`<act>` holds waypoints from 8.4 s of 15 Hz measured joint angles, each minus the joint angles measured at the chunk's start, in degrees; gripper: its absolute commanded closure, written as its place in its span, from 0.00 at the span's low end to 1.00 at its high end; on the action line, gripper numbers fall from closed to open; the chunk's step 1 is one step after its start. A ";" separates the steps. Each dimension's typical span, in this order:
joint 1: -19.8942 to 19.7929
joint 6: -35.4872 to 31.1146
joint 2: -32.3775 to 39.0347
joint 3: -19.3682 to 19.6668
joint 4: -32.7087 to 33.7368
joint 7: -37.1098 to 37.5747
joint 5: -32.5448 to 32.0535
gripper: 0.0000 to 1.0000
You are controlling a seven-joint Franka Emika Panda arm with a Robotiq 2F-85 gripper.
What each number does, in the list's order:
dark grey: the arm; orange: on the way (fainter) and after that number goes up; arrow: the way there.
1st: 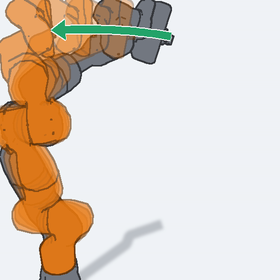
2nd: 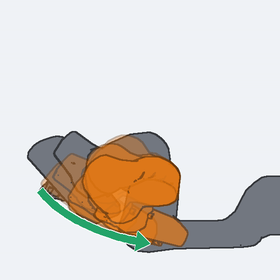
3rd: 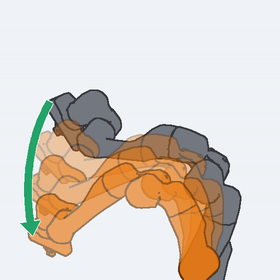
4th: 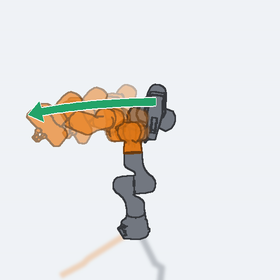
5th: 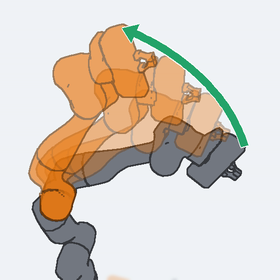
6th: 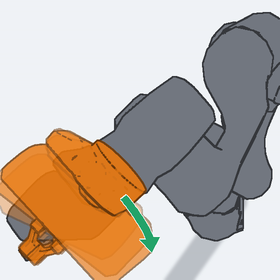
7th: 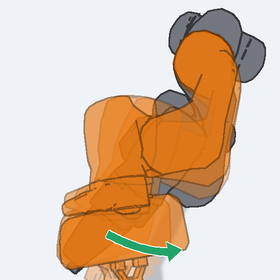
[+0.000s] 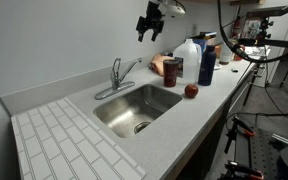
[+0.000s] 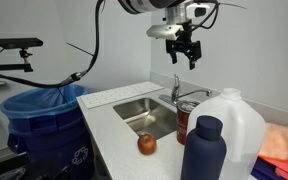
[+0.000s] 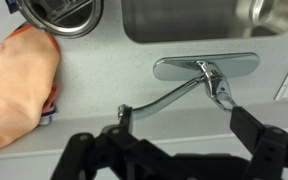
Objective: Move the faucet to the center of the sink
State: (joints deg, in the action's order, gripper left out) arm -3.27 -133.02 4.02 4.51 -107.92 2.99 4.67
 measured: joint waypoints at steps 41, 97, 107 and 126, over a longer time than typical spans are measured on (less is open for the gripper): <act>0.22 4.13 34.68 0.63 32.98 5.02 -3.39 0.00; 7.39 19.28 20.63 -7.92 17.54 -0.54 -8.31 0.00; 8.19 7.75 20.61 -7.52 15.36 3.40 -13.32 0.00; 8.57 1.33 20.45 -6.84 12.91 6.79 -13.32 0.00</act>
State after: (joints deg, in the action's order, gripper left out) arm 5.31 -131.69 24.47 -2.33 -95.01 9.78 -8.65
